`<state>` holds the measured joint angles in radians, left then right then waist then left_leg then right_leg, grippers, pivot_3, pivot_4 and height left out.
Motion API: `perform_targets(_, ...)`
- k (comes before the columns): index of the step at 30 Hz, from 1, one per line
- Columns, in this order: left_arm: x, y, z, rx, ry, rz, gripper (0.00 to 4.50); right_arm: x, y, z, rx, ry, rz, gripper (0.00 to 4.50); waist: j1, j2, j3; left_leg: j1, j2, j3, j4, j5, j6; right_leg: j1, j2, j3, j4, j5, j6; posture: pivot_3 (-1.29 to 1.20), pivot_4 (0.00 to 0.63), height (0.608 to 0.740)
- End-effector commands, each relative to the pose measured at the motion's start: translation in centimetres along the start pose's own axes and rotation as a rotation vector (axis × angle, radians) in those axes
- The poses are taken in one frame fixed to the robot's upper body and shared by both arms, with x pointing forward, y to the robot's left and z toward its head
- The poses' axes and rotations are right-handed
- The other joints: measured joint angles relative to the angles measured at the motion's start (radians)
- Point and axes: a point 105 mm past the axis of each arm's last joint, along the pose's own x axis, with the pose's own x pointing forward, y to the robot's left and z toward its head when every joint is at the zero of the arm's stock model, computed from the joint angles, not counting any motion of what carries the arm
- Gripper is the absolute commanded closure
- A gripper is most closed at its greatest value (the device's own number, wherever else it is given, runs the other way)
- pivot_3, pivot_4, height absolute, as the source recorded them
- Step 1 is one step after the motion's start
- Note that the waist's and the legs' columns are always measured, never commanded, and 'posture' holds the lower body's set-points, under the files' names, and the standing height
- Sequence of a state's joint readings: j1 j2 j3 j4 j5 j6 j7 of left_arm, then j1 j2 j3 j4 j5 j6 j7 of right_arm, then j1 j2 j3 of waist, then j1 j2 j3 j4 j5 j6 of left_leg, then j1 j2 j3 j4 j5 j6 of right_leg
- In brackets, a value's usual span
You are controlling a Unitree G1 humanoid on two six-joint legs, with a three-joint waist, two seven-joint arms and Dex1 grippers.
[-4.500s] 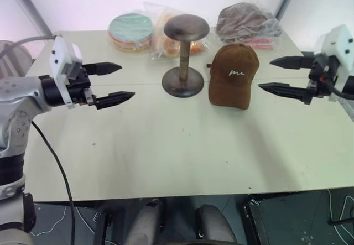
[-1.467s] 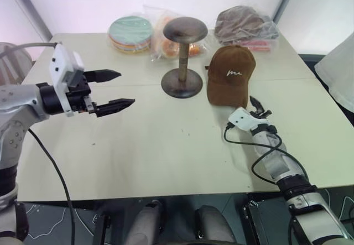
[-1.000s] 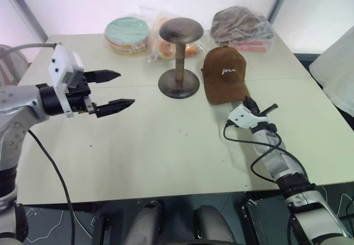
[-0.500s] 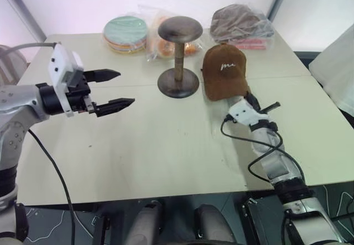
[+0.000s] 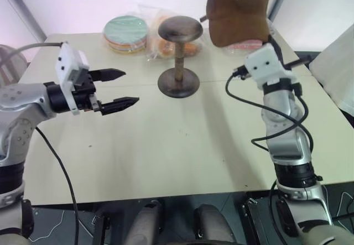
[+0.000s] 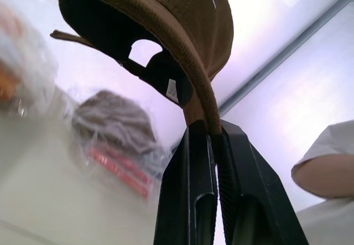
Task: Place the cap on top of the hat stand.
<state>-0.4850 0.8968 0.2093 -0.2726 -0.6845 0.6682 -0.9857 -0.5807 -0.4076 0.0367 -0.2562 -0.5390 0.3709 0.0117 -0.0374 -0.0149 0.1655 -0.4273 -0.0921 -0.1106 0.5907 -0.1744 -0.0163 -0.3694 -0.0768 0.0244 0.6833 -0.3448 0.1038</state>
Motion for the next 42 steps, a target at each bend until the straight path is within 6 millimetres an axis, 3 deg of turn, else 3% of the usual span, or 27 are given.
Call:
perform_targets(1,0.0,0.2,1.1,0.048,-0.025,0.002,0.00,0.3,-0.8,3.4,0.022,-0.105,-0.032,4.46,0.000,0.000,0.000,0.000,0.000,0.000,0.000,0.000,0.000,0.000,0.000,0.000,0.000,0.000,0.000,0.00,0.150,0.740)
perform_targets(9,0.0,0.0,1.2,0.049,-0.032,0.004,0.00,-0.2,1.6,6.9,0.053,-0.226,0.031,4.46,0.000,0.000,0.000,0.000,0.000,0.000,0.000,0.000,-0.001,-0.002,0.000,0.000,0.000,0.000,0.000,0.00,0.150,0.740)
perform_targets(18,-0.3,-0.2,1.2,0.047,-0.025,0.016,0.00,-1.1,4.1,7.9,0.091,-0.261,0.092,4.46,-0.001,0.000,0.000,0.000,0.000,0.000,-0.001,0.001,-0.001,-0.003,0.000,0.000,0.000,0.000,0.000,0.00,0.150,0.740)
perform_targets(25,-0.6,-0.3,1.5,0.047,-0.018,0.029,0.00,-2.5,6.4,6.6,0.102,-0.226,0.139,4.46,0.000,0.000,0.000,0.000,0.000,0.000,-0.001,0.001,-0.001,-0.003,0.000,0.000,0.000,0.000,0.000,0.00,0.150,0.740)
perform_targets(34,-1.3,-0.2,1.9,0.054,0.016,0.046,0.00,-3.8,9.6,2.4,0.055,-0.118,0.137,4.46,-0.001,0.000,0.000,0.000,0.000,0.000,-0.001,0.002,-0.003,-0.004,0.000,0.000,0.000,0.000,0.000,0.00,0.150,0.740)
perform_targets(42,-1.5,-0.1,2.1,0.056,0.027,0.045,0.00,-5.5,11.5,0.9,0.028,-0.111,0.187,4.46,0.000,0.000,0.000,0.000,0.000,0.000,-0.001,0.002,-0.004,-0.003,0.000,0.000,0.000,0.000,0.000,0.00,0.150,0.740)
